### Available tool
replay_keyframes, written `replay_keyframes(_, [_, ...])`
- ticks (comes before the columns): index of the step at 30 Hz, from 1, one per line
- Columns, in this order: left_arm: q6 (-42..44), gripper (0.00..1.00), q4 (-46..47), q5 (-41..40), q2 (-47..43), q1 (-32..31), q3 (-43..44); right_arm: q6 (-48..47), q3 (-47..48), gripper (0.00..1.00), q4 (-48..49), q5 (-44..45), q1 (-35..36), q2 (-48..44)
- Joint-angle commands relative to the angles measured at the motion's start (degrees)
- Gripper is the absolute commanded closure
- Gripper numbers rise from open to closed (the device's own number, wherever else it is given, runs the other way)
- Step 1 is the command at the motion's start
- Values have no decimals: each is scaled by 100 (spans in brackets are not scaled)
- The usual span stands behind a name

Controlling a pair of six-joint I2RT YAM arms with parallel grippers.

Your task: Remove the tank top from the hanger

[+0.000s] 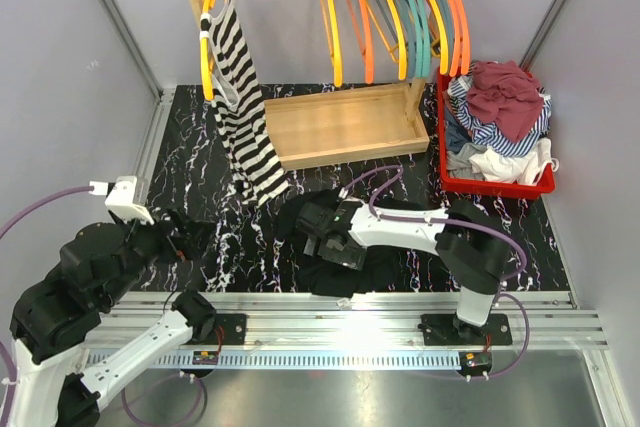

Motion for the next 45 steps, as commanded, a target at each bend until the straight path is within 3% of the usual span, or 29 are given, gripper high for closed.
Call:
replay_keyframes(1, [-96, 1, 103, -89, -107, 5, -109, 324, -55, 0, -266, 73, -126, 443])
replay_keyframes(3, [-78, 1, 208, -11, -116, 5, -145, 324, -160, 0, -30, -67, -370, 611])
replay_keyframes(6, [-52, 1, 270, 60, -55, 5, -154, 271, -1019, 19, 1303, -962, -1063, 717])
replay_keyframes(7, [-43, 1, 279, 60, -46, 5, -154, 350, -1300, 44, 1647, -1164, -1258, 595])
replay_keyframes(9, [-43, 1, 270, 69, -63, 5, -145, 333, -1987, 71, 2229, -1324, -1619, 306])
replay_keyframes(11, [-43, 1, 261, 78, -81, 5, -189, 79, -2138, 100, 2013, -1011, -1988, -361])
replay_keyframes(16, [-139, 1, 375, 201, -142, 5, -347, -694, -1393, 100, 572, 290, -2472, -2371])
replay_keyframes(20, [-157, 1, 472, 280, -116, 5, -356, -1195, -121, 100, -746, 1397, -3567, -3447])
replay_keyframes(25, [-140, 1, 665, 403, 68, 5, -373, -2423, 1357, 100, -803, 2234, -4800, -3889])
replay_keyframes(31, [-87, 1, 876, 596, 385, 5, -312, -3094, 3634, 100, -398, 2174, -6075, -2466])
replay_keyframes(36, [-166, 1, 947, 667, 394, 5, -224, -3236, 4724, 100, 771, 568, -7024, -1036])
replay_keyframes(40, [-271, 1, 1043, 807, 306, 5, -294, -3078, 5665, 100, 719, -380, -7429, 124])
replay_keyframes(45, [-473, 1, 1149, 921, 201, 5, -487, -2762, 5737, 100, -70, -482, -7658, 1741])
